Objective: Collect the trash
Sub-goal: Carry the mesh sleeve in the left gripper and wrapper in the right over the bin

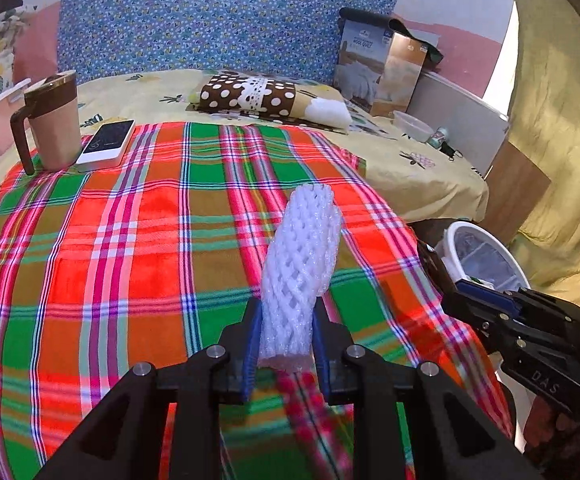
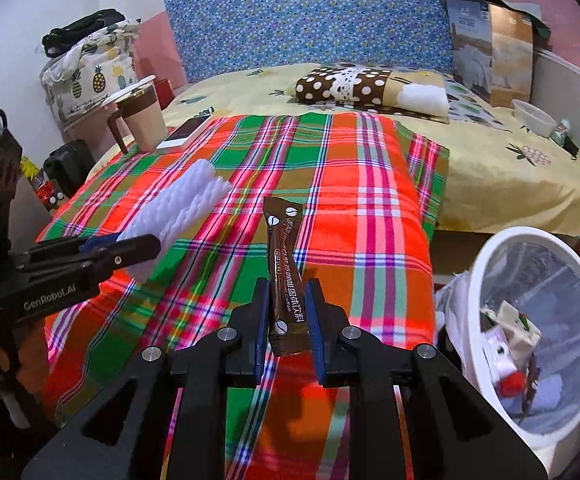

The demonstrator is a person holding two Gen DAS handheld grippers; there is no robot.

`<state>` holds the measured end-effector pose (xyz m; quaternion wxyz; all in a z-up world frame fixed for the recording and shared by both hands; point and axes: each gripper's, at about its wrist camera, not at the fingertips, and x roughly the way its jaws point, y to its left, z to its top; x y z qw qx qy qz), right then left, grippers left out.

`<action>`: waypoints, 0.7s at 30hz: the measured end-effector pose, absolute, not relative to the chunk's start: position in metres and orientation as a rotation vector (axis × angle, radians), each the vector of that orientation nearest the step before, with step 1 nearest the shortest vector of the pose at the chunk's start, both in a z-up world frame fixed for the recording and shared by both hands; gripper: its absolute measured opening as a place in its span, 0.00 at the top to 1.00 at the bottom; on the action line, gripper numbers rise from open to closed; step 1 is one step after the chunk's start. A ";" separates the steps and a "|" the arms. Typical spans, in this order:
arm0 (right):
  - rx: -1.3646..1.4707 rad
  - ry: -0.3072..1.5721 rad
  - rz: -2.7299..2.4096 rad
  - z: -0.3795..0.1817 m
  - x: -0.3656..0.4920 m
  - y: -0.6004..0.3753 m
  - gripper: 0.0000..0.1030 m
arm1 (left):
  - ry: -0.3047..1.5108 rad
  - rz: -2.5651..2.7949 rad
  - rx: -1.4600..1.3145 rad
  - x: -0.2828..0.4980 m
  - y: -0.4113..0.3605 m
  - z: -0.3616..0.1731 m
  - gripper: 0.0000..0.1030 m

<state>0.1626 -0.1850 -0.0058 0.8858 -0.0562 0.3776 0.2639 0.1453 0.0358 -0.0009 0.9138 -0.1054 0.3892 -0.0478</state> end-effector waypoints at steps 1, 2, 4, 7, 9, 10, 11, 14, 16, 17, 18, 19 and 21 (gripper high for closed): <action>-0.116 0.782 0.545 -0.005 0.161 -0.186 0.80 | 0.798 -0.103 -0.217 0.142 0.033 0.001 0.77; -0.115 0.778 0.543 -0.004 0.159 -0.187 0.80 | 0.795 -0.107 -0.217 0.138 0.030 0.002 0.77; -0.111 0.770 0.537 -0.001 0.155 -0.191 0.80 | 0.788 -0.116 -0.214 0.132 0.025 0.006 0.77; -0.108 0.760 0.532 0.001 0.151 -0.193 0.80 | 0.782 -0.127 -0.207 0.124 0.017 0.009 0.77; -0.106 0.755 0.528 0.002 0.149 -0.195 0.80 | 0.779 -0.134 -0.202 0.121 0.012 0.011 0.77; -0.104 0.753 0.525 0.003 0.149 -0.196 0.80 | 0.776 -0.139 -0.201 0.119 0.010 0.012 0.77; -0.103 0.750 0.522 0.003 0.148 -0.198 0.80 | 0.774 -0.141 -0.200 0.118 0.008 0.013 0.77; -0.097 0.743 0.516 0.004 0.147 -0.203 0.80 | 0.769 -0.150 -0.194 0.116 0.002 0.016 0.77; -0.091 0.738 0.509 0.005 0.147 -0.207 0.80 | 0.767 -0.156 -0.191 0.115 -0.001 0.017 0.77; -0.089 0.736 0.507 0.005 0.146 -0.208 0.80 | 0.766 -0.159 -0.190 0.115 -0.002 0.018 0.77; -0.088 0.735 0.504 0.005 0.146 -0.210 0.80 | 0.765 -0.163 -0.190 0.115 -0.004 0.018 0.77; -0.086 0.733 0.501 0.005 0.145 -0.211 0.80 | 0.765 -0.167 -0.189 0.115 -0.006 0.019 0.77; -0.083 0.730 0.495 0.005 0.146 -0.215 0.80 | 0.763 -0.175 -0.187 0.116 -0.010 0.020 0.77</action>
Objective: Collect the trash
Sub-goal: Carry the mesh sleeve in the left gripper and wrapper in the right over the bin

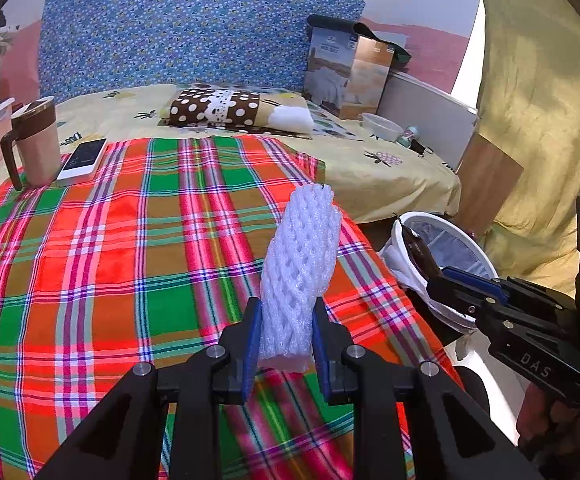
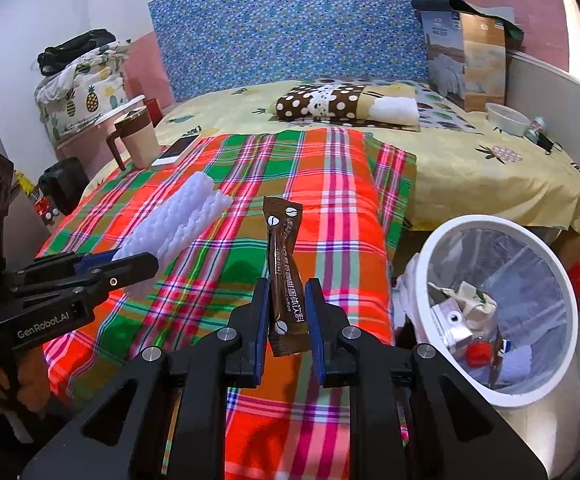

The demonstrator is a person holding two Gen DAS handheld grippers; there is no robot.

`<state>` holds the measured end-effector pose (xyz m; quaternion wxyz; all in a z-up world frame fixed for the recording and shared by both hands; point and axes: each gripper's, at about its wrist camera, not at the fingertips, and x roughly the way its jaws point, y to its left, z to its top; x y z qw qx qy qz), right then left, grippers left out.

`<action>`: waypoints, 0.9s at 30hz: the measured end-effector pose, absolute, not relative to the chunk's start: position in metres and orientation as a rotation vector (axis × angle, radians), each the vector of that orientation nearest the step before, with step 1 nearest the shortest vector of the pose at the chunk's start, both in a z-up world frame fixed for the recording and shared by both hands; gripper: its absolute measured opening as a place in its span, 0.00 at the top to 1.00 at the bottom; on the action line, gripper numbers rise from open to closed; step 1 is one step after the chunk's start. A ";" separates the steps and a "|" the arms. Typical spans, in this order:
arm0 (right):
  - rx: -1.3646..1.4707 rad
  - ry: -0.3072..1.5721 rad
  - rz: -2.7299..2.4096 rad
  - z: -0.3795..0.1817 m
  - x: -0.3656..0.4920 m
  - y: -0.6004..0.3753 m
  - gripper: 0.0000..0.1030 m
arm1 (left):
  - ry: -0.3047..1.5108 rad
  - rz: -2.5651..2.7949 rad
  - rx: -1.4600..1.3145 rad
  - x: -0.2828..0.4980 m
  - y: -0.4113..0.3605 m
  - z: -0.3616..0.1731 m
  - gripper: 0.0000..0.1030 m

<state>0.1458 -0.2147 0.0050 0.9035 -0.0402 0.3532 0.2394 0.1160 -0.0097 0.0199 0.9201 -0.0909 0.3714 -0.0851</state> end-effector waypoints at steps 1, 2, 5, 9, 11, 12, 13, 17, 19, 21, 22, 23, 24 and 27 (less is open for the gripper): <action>-0.081 0.728 0.491 0.005 0.146 -0.217 0.80 | 0.763 -0.180 -0.185 0.117 -0.012 0.020 0.77; -0.079 0.727 0.487 0.005 0.146 -0.219 0.80 | 0.763 -0.185 -0.183 0.118 -0.014 0.020 0.77; -0.073 0.724 0.474 0.005 0.147 -0.225 0.80 | 0.766 -0.202 -0.176 0.123 -0.023 0.021 0.77; -0.058 0.722 0.440 0.005 0.149 -0.238 0.80 | 0.772 -0.234 -0.161 0.130 -0.038 0.020 0.77; -0.051 0.721 0.425 0.005 0.149 -0.246 0.80 | 0.774 -0.253 -0.149 0.135 -0.048 0.020 0.77; -0.046 0.721 0.413 0.005 0.150 -0.252 0.80 | 0.775 -0.262 -0.144 0.136 -0.053 0.020 0.77; -0.043 0.721 0.406 0.005 0.150 -0.255 0.80 | 0.776 -0.273 -0.139 0.139 -0.058 0.020 0.77; -0.026 0.720 0.370 0.004 0.152 -0.272 0.80 | 0.780 -0.312 -0.115 0.148 -0.080 0.020 0.77; -0.018 0.720 0.353 0.004 0.153 -0.280 0.80 | 0.781 -0.332 -0.104 0.153 -0.091 0.019 0.77; -0.009 0.720 0.335 0.004 0.153 -0.288 0.80 | 0.782 -0.348 -0.095 0.157 -0.100 0.019 0.77; -0.004 0.721 0.325 0.004 0.154 -0.293 0.80 | 0.783 -0.358 -0.090 0.160 -0.105 0.019 0.77; 0.001 0.721 0.317 0.003 0.154 -0.296 0.80 | 0.784 -0.368 -0.084 0.162 -0.111 0.019 0.77; 0.003 0.722 0.311 0.003 0.155 -0.299 0.80 | 0.785 -0.376 -0.080 0.165 -0.116 0.019 0.77; 0.016 0.724 0.286 0.001 0.156 -0.310 0.80 | 0.789 -0.404 -0.064 0.172 -0.131 0.017 0.77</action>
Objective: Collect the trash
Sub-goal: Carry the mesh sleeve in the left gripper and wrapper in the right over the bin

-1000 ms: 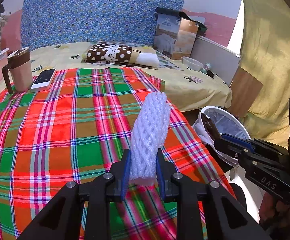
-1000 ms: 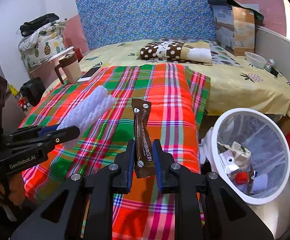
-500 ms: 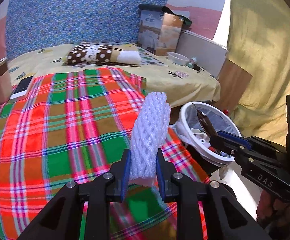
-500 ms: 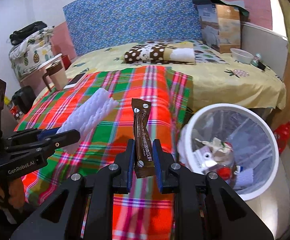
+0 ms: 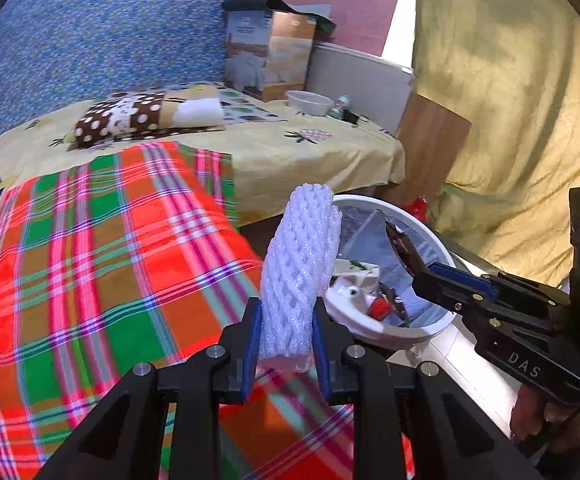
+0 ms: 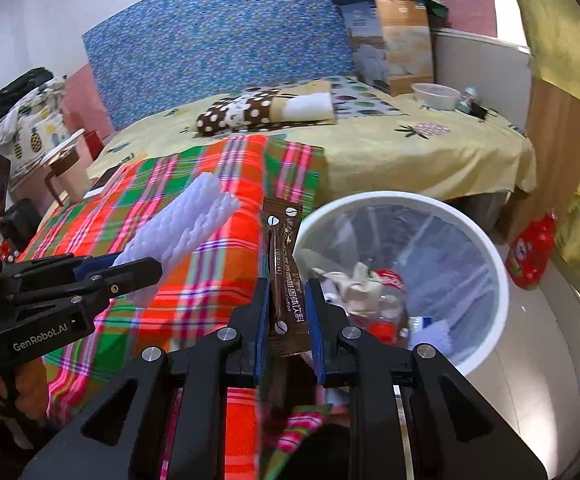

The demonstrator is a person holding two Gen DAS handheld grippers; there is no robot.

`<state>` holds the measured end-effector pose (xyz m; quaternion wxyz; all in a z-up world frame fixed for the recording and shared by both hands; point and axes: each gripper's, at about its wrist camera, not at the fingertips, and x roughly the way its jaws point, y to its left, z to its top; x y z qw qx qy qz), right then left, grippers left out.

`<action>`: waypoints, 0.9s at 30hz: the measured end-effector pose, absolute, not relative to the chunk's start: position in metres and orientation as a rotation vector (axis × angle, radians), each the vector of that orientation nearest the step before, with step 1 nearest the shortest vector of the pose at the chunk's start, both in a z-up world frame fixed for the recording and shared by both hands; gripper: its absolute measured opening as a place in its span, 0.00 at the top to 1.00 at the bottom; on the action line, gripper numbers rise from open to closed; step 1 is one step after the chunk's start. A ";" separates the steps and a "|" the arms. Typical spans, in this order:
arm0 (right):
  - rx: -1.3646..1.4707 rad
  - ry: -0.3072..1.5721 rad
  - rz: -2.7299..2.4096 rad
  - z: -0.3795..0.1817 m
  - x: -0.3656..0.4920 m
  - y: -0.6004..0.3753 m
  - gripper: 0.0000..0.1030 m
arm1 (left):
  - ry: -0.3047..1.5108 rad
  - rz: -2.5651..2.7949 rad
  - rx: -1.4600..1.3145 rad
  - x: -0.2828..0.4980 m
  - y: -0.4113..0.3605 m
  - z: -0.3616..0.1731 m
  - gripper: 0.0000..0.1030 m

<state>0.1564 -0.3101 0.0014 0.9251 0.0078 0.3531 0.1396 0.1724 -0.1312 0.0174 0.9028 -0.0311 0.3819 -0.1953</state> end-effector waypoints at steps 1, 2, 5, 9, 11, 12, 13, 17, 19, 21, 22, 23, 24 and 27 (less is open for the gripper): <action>0.019 0.725 0.281 0.001 0.157 -0.313 0.80 | 0.791 -0.410 -0.061 0.174 -0.135 0.017 0.77; 0.023 0.726 0.272 0.001 0.158 -0.317 0.80 | 0.792 -0.419 -0.055 0.177 -0.140 0.017 0.77; 0.039 0.732 0.242 -0.001 0.160 -0.330 0.80 | 0.800 -0.446 -0.045 0.185 -0.155 0.014 0.77; 0.055 0.742 0.205 -0.005 0.164 -0.342 0.80 | 0.815 -0.471 -0.032 0.193 -0.171 0.009 0.77; 0.060 0.749 0.191 -0.006 0.166 -0.346 0.80 | 0.821 -0.484 -0.026 0.198 -0.180 0.006 0.77; 0.063 0.755 0.183 -0.007 0.167 -0.348 0.80 | 0.824 -0.490 -0.021 0.200 -0.184 0.004 0.77; 0.065 0.759 0.177 -0.009 0.168 -0.351 0.80 | 0.827 -0.495 -0.019 0.202 -0.187 0.003 0.77; 0.070 0.779 0.153 -0.014 0.175 -0.358 0.80 | 0.839 -0.521 -0.004 0.214 -0.202 -0.002 0.77; 0.072 0.786 0.146 -0.016 0.179 -0.362 0.80 | 0.845 -0.531 0.003 0.221 -0.210 -0.004 0.76; 0.075 0.794 0.141 -0.019 0.182 -0.364 0.80 | 0.850 -0.541 0.005 0.227 -0.216 -0.007 0.76; 0.075 0.797 0.138 -0.019 0.183 -0.365 0.80 | 0.852 -0.543 0.005 0.229 -0.218 -0.009 0.76; 0.073 0.801 0.131 -0.021 0.185 -0.366 0.80 | 0.857 -0.545 0.005 0.233 -0.220 -0.011 0.76; 0.072 0.803 0.128 -0.022 0.186 -0.367 0.80 | 0.863 -0.550 0.004 0.236 -0.223 -0.013 0.76; 0.072 0.811 0.121 -0.024 0.190 -0.369 0.80 | 0.865 -0.563 0.006 0.242 -0.230 -0.017 0.76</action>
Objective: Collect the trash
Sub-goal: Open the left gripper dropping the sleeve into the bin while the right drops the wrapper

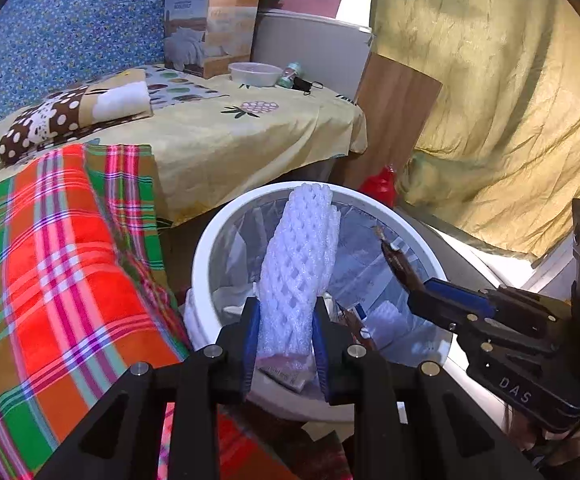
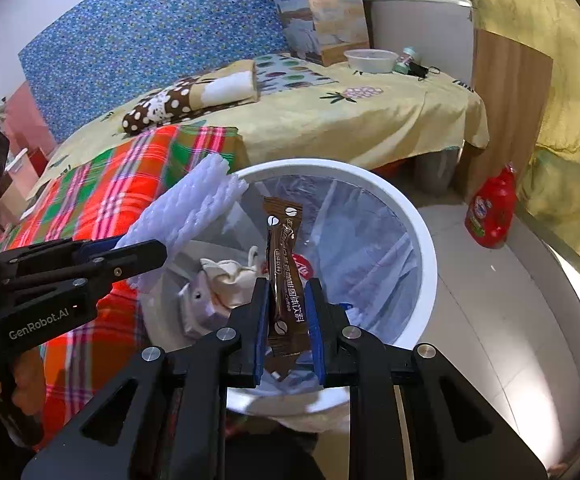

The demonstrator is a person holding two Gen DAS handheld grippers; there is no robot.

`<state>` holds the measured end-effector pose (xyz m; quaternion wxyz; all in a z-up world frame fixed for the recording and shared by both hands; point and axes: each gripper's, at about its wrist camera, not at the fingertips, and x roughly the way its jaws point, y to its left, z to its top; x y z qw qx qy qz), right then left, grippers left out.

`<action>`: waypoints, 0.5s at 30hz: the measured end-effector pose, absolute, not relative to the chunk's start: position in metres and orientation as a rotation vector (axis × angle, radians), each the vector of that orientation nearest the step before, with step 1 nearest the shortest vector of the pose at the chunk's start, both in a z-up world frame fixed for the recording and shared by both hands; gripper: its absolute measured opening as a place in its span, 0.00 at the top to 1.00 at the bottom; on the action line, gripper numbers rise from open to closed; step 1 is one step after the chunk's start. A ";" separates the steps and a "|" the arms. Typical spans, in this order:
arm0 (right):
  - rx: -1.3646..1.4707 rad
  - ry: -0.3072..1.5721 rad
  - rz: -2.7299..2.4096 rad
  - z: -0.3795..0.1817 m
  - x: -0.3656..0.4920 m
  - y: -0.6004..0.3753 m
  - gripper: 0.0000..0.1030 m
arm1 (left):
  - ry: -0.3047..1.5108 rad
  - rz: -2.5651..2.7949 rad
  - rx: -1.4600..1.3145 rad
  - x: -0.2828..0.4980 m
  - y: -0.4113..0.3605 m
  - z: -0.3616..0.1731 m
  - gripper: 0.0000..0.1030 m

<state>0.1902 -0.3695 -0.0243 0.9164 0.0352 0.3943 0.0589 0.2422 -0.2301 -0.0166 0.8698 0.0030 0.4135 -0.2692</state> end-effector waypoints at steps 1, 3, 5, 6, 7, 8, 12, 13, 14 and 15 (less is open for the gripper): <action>0.072 0.813 0.122 -0.025 0.191 -0.370 0.80 | 0.867 -0.565 0.007 0.244 -0.231 -0.018 0.76; 0.073 0.814 0.122 -0.026 0.193 -0.372 0.80 | 0.875 -0.573 0.005 0.249 -0.234 -0.021 0.75; 0.072 0.816 0.116 -0.027 0.194 -0.373 0.78 | 0.884 -0.571 0.000 0.252 -0.236 -0.024 0.70; 0.073 0.816 0.114 -0.027 0.194 -0.374 0.75 | 0.883 -0.570 -0.005 0.253 -0.236 -0.024 0.65; 0.074 0.814 0.116 -0.027 0.193 -0.375 0.73 | 0.880 -0.567 -0.009 0.253 -0.235 -0.024 0.61; 0.074 0.812 0.120 -0.026 0.192 -0.375 0.69 | 0.877 -0.566 -0.012 0.254 -0.234 -0.024 0.55; 0.074 0.809 0.112 -0.025 0.190 -0.376 0.67 | 0.869 -0.565 -0.022 0.253 -0.230 -0.022 0.53; 0.076 0.808 0.110 -0.025 0.189 -0.376 0.67 | 0.866 -0.564 -0.023 0.251 -0.229 -0.021 0.53; 0.076 0.807 0.109 -0.025 0.190 -0.376 0.67 | 0.862 -0.567 -0.027 0.249 -0.228 -0.019 0.53; 0.078 0.805 0.106 -0.024 0.187 -0.376 0.67 | 0.859 -0.569 -0.029 0.247 -0.226 -0.018 0.53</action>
